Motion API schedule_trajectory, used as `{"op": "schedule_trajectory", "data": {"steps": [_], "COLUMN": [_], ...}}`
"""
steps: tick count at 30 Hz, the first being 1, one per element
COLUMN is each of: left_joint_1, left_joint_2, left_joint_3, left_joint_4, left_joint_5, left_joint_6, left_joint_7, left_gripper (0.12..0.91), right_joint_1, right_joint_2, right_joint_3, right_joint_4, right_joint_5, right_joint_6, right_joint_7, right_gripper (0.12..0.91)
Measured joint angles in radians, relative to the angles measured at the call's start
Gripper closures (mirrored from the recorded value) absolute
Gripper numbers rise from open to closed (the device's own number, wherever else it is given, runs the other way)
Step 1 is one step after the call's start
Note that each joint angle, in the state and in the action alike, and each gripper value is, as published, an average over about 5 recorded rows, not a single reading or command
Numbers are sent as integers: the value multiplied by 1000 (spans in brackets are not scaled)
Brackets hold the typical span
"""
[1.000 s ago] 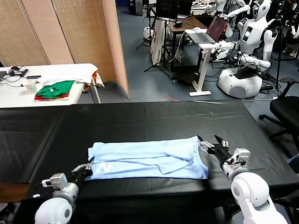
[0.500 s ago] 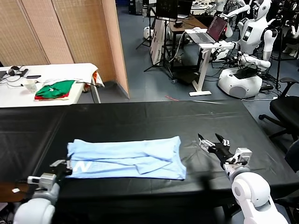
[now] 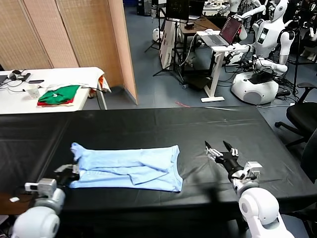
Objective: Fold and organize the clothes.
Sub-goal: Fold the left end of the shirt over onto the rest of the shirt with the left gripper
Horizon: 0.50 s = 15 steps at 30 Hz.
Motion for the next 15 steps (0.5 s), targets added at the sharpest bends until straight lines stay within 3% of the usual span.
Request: {"op": "schedule_trajectory", "data": {"steps": [5, 15], "left_joint_1": [-41, -133], "left_joint_2": [-98, -239], "left_joint_3": [113, 318], "left_joint_4": [-11, 33], "left_joint_5": [-80, -95], "left_joint_6": [8, 7], "left_joint_7": [-12, -16], "left_gripper": [860, 860], "right_joint_1": [-51, -135], "right_joint_2": [25, 43], "right_joint_3": [27, 81], "right_joint_4": [3, 31], "right_joint_5": [-41, -49], "right_joint_6": [19, 26], "right_joint_7": [-6, -10], "right_gripper": [118, 118]}}
